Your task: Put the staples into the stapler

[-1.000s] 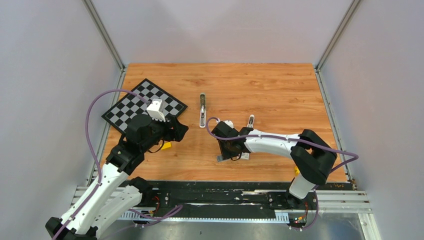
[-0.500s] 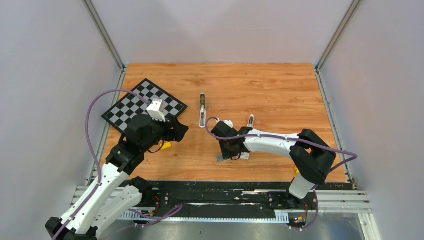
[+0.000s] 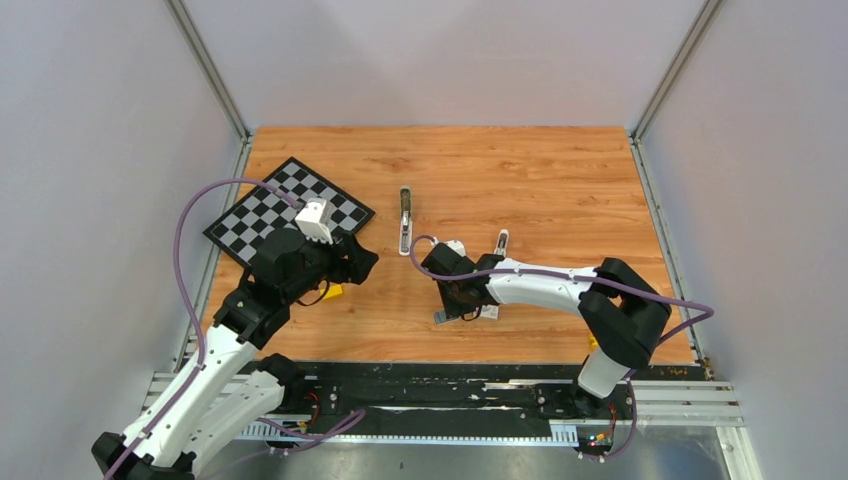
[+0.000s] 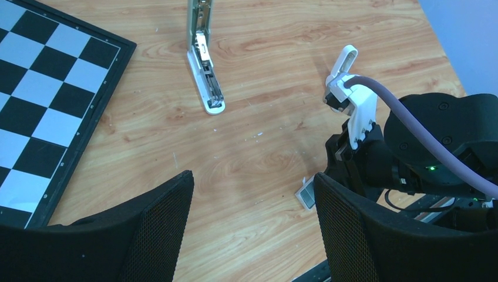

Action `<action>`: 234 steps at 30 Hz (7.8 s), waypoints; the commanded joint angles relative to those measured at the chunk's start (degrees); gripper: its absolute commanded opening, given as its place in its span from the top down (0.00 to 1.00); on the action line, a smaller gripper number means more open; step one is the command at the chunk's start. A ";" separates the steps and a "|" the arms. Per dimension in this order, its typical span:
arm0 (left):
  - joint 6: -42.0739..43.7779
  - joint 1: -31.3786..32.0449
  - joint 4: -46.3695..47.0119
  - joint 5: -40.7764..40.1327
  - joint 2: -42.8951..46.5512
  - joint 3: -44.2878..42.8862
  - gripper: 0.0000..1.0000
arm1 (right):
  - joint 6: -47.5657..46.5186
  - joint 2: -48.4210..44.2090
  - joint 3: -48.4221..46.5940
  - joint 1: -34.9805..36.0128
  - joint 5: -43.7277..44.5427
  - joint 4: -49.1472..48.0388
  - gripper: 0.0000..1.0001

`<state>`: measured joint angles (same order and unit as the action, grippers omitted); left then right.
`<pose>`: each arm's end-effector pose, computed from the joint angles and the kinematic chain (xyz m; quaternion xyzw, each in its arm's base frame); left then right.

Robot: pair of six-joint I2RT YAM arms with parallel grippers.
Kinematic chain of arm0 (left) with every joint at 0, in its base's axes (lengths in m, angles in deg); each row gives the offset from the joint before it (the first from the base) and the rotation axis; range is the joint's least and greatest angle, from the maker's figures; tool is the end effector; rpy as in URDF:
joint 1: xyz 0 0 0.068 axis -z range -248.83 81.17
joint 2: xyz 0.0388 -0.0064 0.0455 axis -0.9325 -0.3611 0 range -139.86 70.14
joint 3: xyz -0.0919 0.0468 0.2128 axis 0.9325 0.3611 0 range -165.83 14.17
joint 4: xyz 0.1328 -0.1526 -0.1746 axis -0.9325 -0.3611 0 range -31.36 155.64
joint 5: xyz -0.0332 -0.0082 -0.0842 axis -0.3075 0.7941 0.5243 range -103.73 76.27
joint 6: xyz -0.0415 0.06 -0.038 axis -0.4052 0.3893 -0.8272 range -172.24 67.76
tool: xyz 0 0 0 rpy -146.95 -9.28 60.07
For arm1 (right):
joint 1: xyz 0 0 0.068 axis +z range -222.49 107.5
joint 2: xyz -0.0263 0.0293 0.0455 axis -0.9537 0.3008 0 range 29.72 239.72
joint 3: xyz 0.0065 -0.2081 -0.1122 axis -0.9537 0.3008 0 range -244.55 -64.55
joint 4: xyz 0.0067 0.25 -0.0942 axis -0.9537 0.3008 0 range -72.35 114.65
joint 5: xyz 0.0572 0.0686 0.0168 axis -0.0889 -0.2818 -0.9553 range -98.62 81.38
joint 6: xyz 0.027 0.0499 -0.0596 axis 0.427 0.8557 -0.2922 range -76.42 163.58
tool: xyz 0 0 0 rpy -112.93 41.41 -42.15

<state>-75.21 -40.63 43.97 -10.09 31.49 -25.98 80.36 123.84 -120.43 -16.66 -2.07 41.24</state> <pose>0.1999 -0.1125 0.2711 0.0556 0.8180 -0.2705 0.5047 0.1972 0.2760 0.1029 -0.1466 0.9573 0.1373 0.2078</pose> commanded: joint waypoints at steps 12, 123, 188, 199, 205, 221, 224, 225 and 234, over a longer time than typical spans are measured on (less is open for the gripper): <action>-1.12 -0.35 2.96 4.25 -2.69 2.56 0.23 | -0.91 -3.08 -1.15 0.85 1.70 1.72 0.79; -4.02 -0.26 20.23 22.43 -23.63 10.01 0.16 | 2.98 -2.00 -0.82 -26.06 8.69 -3.20 0.80; -3.91 -0.28 20.66 23.44 -22.96 10.35 0.14 | 2.90 -0.45 -1.49 -26.35 9.10 -2.76 0.81; -3.97 -0.26 20.90 23.73 -22.97 10.28 0.14 | 2.71 -0.45 -1.15 -26.31 9.36 -2.76 0.81; -4.02 -0.27 20.88 23.84 -22.72 10.37 0.14 | 2.81 -0.35 -0.82 -26.38 9.39 -2.76 0.81; -4.10 -0.26 21.23 24.04 -22.86 10.44 0.13 | 2.43 -0.02 -0.43 -26.31 9.69 -2.63 0.81; -4.11 -0.26 21.36 24.05 -22.83 10.43 0.13 | 2.22 0.13 -0.51 -26.30 9.80 -2.61 0.81; -4.11 -0.26 21.40 24.05 -22.79 10.44 0.13 | 2.17 0.17 -0.54 -26.34 9.85 -2.59 0.81; -4.12 -0.26 21.41 24.21 -22.69 10.44 0.13 | 2.00 0.71 -0.56 -26.39 9.69 -2.59 0.81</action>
<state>-79.88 -40.63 64.28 13.16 7.88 -16.23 82.94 123.56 -121.80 -42.08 6.21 37.20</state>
